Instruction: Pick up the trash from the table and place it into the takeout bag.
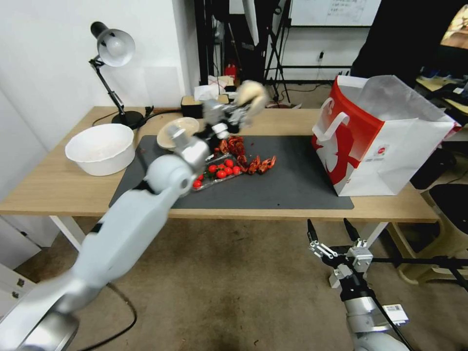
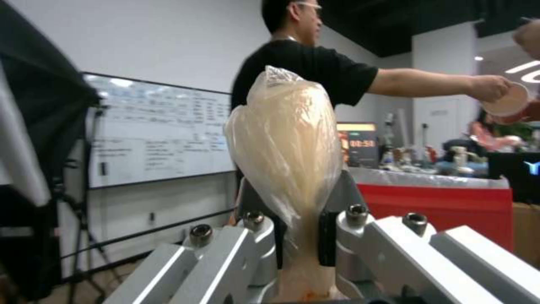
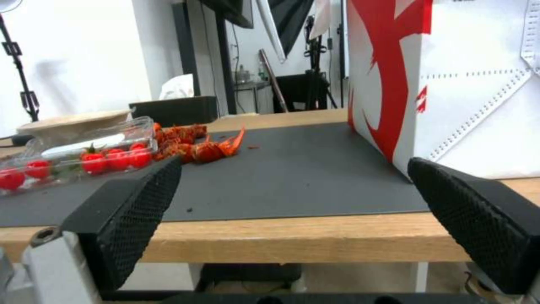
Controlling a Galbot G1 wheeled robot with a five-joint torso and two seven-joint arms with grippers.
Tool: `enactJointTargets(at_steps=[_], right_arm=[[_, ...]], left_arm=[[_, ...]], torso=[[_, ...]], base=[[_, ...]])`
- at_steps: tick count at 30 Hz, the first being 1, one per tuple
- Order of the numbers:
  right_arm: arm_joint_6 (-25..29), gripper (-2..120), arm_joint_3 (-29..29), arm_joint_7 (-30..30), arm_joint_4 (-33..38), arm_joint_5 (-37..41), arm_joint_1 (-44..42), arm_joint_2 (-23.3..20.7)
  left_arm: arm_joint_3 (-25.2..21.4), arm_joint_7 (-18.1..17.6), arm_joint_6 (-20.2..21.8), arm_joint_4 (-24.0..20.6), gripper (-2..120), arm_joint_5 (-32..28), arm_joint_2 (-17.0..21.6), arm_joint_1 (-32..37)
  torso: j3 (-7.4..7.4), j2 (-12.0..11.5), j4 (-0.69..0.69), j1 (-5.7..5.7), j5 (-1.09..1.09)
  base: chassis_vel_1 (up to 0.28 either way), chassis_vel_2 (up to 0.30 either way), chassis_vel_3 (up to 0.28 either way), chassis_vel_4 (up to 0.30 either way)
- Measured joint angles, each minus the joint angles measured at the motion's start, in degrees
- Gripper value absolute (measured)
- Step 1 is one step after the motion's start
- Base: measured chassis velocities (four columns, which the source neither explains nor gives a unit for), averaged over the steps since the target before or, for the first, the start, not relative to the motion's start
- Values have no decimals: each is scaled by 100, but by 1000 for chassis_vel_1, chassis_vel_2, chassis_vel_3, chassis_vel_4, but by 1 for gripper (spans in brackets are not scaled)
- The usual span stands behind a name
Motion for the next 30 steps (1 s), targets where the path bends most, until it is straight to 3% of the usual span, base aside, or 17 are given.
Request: enactJointTargets(at_steps=[7,8,11,15,23,30], right_arm=[[2,100,-62,-6,48,-127,-53,126],[2,100,-62,-6,48,-127,-53,126],[2,100,-68,-9,24,-148,-52,139],[7,100,-73,-13,-23,-151,-45,137],[57,100,-133,-40,-208,-149,-15,54],[75,100,-226,-57,-361,-106,96,-31]], left_arm=[[703,166,-167,1160,6,28,-1077,-1023],[703,166,-167,1160,6,28,-1077,-1023],[927,281,-234,1775,6,45,-1546,-1442],[1100,344,-270,2266,6,88,-1886,-1779],[1379,422,-330,2946,6,510,-2333,-2315],[1397,324,-359,3041,6,674,-2387,-2585]], torso=[[0,0,-2,-1,2],[0,0,-2,-1,2],[0,0,-1,0,1],[0,0,-1,0,1],[-1,0,0,-1,1],[-1,0,2,-1,0]], base=[[0,0,0,0],[0,0,0,0],[0,0,0,0],[0,0,0,0],[0,0,0,0],[0,0,0,0]])
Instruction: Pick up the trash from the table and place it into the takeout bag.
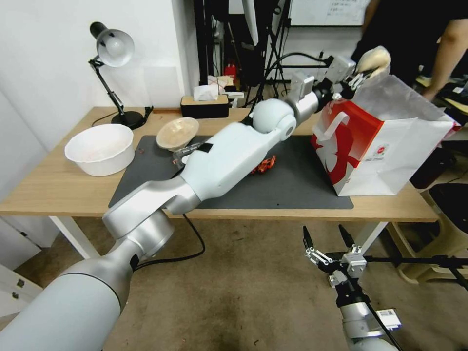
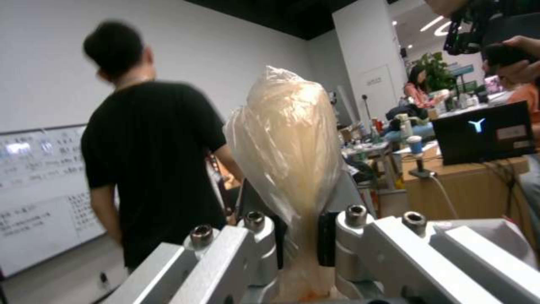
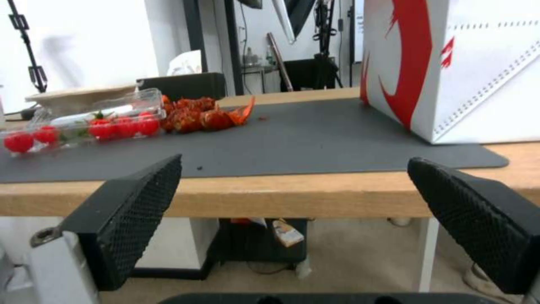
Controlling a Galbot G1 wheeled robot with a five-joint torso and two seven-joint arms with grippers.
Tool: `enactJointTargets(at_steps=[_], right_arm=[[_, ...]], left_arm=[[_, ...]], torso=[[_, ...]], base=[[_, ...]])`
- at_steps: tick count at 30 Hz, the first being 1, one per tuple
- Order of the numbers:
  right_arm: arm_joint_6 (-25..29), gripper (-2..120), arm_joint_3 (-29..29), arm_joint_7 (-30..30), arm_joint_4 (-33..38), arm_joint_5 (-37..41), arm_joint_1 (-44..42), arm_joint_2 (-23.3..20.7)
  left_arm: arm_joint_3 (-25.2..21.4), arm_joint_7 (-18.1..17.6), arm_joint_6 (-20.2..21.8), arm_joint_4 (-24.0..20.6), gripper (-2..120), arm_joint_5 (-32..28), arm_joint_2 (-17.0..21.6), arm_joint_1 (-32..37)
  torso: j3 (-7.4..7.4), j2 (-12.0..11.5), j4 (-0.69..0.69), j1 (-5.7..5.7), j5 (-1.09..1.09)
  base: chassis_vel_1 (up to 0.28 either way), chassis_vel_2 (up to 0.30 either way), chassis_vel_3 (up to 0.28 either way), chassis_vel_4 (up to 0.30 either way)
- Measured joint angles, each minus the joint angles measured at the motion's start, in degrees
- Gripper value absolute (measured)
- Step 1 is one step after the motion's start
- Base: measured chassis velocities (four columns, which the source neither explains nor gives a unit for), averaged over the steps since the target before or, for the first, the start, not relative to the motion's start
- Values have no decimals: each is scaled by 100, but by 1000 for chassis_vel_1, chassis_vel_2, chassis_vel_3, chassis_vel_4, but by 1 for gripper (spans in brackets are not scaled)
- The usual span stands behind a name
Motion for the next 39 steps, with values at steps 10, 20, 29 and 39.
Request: enactJointTargets(at_steps=[10,20,29,39], right_arm=[[17,100,-5,-10,-36,19,14,-14],[14,100,-15,-15,-63,12,31,14],[109,100,46,-9,-45,11,-72,55],[131,100,28,-12,15,7,-102,100]], left_arm=[[252,-23,-25,-13,6,-15,15,-159],[999,-15,-51,-58,13,-28,26,-32],[1000,-48,-19,-79,46,-35,29,47],[729,-53,-38,-71,84,-13,35,265]], torso=[[0,0,-1,0,0],[0,0,-2,0,0],[0,0,-2,0,-1],[0,0,-2,0,-1]], base=[[0,0,0,0],[0,0,0,0],[0,0,0,0],[0,0,0,0]])
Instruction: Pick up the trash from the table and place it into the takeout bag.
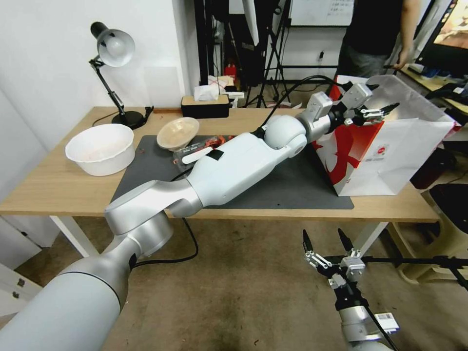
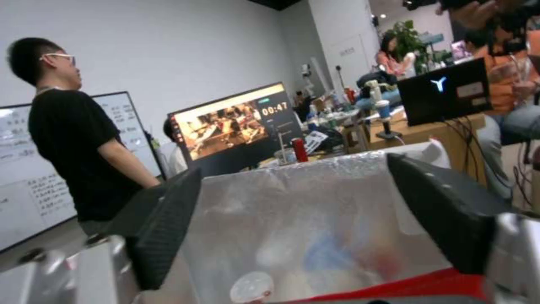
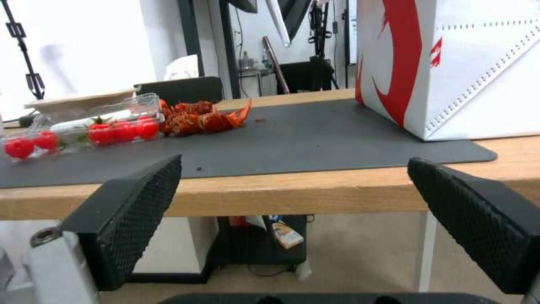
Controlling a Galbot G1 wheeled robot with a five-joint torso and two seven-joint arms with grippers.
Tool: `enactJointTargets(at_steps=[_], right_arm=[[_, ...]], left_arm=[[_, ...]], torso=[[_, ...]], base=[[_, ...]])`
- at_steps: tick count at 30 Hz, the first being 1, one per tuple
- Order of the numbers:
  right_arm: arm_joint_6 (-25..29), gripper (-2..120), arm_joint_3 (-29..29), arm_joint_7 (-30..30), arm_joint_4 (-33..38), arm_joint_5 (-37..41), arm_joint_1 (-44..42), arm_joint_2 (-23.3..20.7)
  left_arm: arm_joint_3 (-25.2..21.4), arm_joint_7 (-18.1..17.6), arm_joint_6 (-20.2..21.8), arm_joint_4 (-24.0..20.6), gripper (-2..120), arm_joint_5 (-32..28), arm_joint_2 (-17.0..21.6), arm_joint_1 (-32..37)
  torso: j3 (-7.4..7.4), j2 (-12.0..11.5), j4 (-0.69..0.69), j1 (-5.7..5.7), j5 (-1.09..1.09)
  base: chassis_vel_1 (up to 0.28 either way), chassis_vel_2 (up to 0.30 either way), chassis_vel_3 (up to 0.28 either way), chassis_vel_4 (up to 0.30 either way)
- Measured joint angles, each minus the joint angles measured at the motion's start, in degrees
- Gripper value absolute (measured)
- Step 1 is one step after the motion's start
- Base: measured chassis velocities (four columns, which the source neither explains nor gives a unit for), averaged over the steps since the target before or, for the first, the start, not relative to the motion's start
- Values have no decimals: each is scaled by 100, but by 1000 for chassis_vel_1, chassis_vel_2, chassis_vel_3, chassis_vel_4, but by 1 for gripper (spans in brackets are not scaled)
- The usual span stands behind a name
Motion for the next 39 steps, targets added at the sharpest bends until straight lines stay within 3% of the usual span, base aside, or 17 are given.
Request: enactJointTargets(at_steps=[4,13,16,17,18,21,26,28,30,31,34,35,39], right_arm=[[-5,100,2,2,-20,0,24,-9],[-22,100,-7,6,-20,1,1,6],[-17,100,-2,10,-11,0,-38,10],[-15,100,-2,12,10,0,-53,19],[-15,100,-2,12,10,0,-53,19],[-12,100,2,14,30,0,-61,22],[-11,100,8,19,53,-5,-69,16],[-10,100,10,20,56,-35,-72,9],[-9,100,10,20,55,-41,-72,9],[-1,100,10,20,56,-78,-77,10],[1,100,10,20,57,-89,-79,10],[4,100,3,19,69,-108,-81,19],[5,100,-1,20,73,-118,-83,23]], left_arm=[[-219,-82,-1,-58,97,-5,55,126],[-763,-398,85,-592,100,-156,546,487],[-1035,-739,159,-953,100,-105,821,822],[-1183,-1020,219,-1161,100,-44,970,1013],[-1183,-1020,219,-1161,100,-44,970,1013],[-1524,-1698,358,-1694,100,75,1320,1501],[-1837,-2086,440,-2154,100,137,1666,1948],[-2083,-2480,617,-2512,100,265,1915,2293],[-2118,-2545,655,-2562,100,286,1945,2342],[-2282,-2839,873,-2787,100,394,2093,2589],[-2331,-2933,948,-2848,100,426,2138,2665],[-2500,-3097,1061,-3060,100,487,2246,2887],[-2611,-3185,1129,-3178,100,531,2321,3067]], torso=[[0,0,-1,1,0],[0,0,1,1,-1],[0,0,0,0,-2],[0,0,0,0,-2],[0,0,0,0,-2],[0,0,1,0,-3],[0,0,1,0,-2],[0,0,0,0,-2],[0,0,0,0,-2],[0,0,3,0,-2],[0,0,5,0,-2],[-1,0,-5,1,-1],[-1,1,-2,0,1]], base=[[0,0,0,0],[0,0,0,0],[0,0,0,0],[0,0,0,0],[0,0,0,0],[0,0,0,0],[0,0,0,0],[0,0,0,0],[0,0,0,0],[0,0,0,0],[0,0,0,0],[0,0,0,0],[0,0,0,0]])
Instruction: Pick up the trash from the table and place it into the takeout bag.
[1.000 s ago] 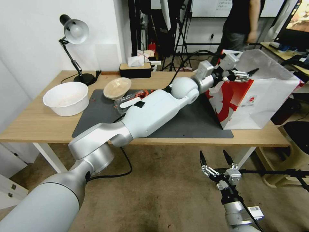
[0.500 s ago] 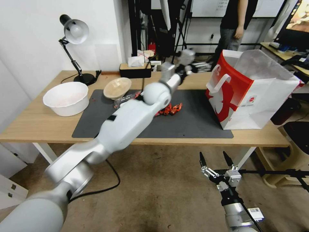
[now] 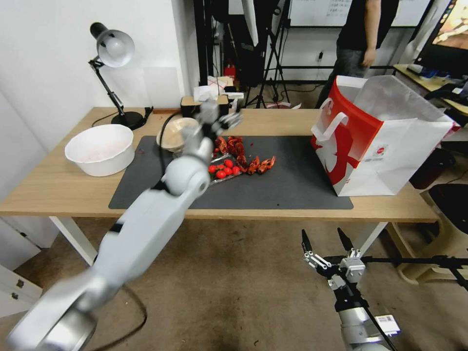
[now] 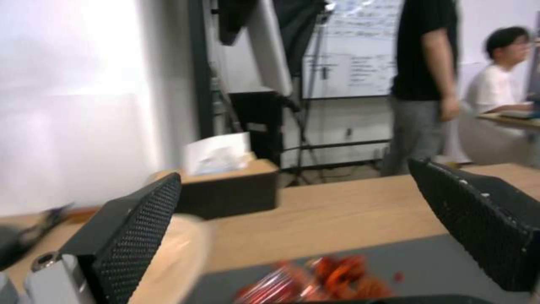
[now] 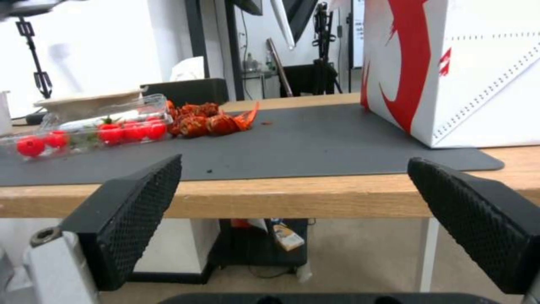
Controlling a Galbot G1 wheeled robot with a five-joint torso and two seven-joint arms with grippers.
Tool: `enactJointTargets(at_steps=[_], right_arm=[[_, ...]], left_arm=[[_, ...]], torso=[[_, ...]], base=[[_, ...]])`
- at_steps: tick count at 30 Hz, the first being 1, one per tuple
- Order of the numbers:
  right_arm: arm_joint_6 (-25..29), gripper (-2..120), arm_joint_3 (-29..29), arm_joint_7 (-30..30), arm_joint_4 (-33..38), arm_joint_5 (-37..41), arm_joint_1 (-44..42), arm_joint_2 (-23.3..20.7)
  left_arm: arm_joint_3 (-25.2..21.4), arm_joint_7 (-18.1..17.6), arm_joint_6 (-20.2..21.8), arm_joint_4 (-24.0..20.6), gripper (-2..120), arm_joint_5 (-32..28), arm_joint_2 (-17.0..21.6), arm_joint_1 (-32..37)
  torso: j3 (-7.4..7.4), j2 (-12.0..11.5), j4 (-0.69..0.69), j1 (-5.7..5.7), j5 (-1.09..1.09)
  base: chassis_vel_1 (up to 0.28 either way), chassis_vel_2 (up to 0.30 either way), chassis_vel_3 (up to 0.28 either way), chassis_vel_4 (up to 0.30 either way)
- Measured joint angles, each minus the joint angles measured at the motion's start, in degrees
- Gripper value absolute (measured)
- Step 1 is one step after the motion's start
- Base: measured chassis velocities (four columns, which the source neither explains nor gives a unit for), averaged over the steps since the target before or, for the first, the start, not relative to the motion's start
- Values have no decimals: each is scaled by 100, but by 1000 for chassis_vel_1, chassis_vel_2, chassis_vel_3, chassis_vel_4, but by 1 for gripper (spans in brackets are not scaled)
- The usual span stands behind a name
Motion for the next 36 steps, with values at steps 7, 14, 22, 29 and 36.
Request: enactJointTargets(at_steps=[7,14,22,29,36], right_arm=[[6,100,-9,0,3,-37,-3,13],[50,100,-10,0,-16,-57,5,9],[59,100,-11,1,-26,-24,21,-37],[62,100,-14,6,-20,-4,29,-80],[52,100,-22,9,5,-2,39,-81]], left_arm=[[-326,-113,152,-283,100,186,181,626],[-1183,-103,169,-934,100,691,304,2037],[-1752,-72,11,-1352,100,1225,221,3251],[-2200,-67,-33,-1686,100,1366,165,3782],[-2391,-73,7,-1829,100,1375,126,4010]], torso=[[2,-1,5,1,-7],[1,0,3,0,-1],[1,0,2,0,-1],[1,0,2,0,-1],[1,0,2,0,-1]], base=[[0,0,0,0],[0,0,0,0],[0,0,0,0],[0,0,0,0],[0,0,0,0]])
